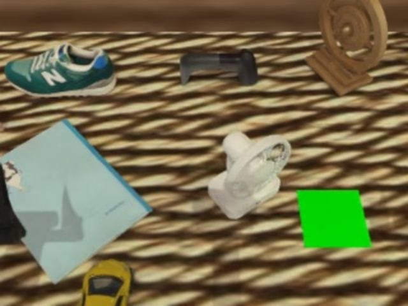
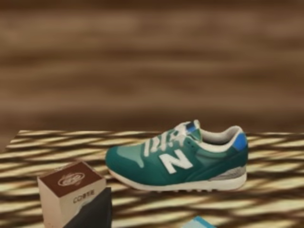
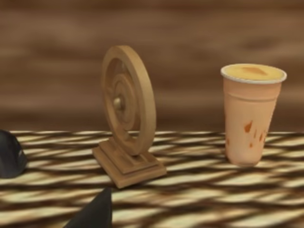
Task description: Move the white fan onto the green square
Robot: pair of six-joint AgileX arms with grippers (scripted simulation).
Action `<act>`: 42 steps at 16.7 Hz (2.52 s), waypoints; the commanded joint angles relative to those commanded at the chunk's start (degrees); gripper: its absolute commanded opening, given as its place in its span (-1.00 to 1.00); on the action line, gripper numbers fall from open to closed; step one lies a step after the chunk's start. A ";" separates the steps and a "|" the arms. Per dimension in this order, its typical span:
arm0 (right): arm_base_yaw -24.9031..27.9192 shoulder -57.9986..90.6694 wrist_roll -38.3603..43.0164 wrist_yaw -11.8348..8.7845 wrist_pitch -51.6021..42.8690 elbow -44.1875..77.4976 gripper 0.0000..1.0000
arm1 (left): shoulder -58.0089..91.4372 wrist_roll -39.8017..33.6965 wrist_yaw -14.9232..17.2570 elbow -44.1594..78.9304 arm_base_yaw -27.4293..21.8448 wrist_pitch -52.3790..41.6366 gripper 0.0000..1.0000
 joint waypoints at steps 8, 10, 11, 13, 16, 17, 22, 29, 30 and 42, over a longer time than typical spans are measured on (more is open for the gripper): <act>3.03 11.59 7.18 0.99 -9.86 8.67 1.00 | 0.00 0.00 0.00 0.00 0.00 0.00 1.00; 4.95 19.28 12.15 1.60 -16.01 14.87 1.00 | 0.00 0.00 0.00 0.00 0.00 0.00 1.00; 6.04 23.60 15.01 1.92 -19.36 18.49 1.00 | 0.00 0.00 0.00 0.00 0.00 0.00 1.00; 8.46 33.01 21.35 2.51 -26.46 26.64 1.00 | 0.00 0.00 0.00 0.00 0.00 0.00 1.00; 12.65 48.56 32.26 3.11 -37.72 40.90 1.00 | 0.00 0.00 0.00 0.00 0.00 0.00 1.00; 14.16 53.95 36.13 3.22 -41.50 46.02 1.00 | 0.00 0.00 0.00 0.00 0.00 0.00 1.00; 22.09 81.12 56.07 3.01 -59.66 73.10 1.00 | 0.00 0.00 0.00 0.00 0.00 0.00 1.00; 31.90 112.93 80.49 1.45 -79.20 107.69 1.00 | 0.00 0.00 0.00 0.00 0.00 0.00 1.00; 32.97 116.24 83.15 1.19 -81.15 111.53 1.00 | 0.00 0.00 0.00 0.00 0.00 0.00 1.00; 36.19 126.21 91.43 0.23 -86.71 122.98 1.00 | 0.00 0.00 0.00 0.00 0.00 0.00 1.00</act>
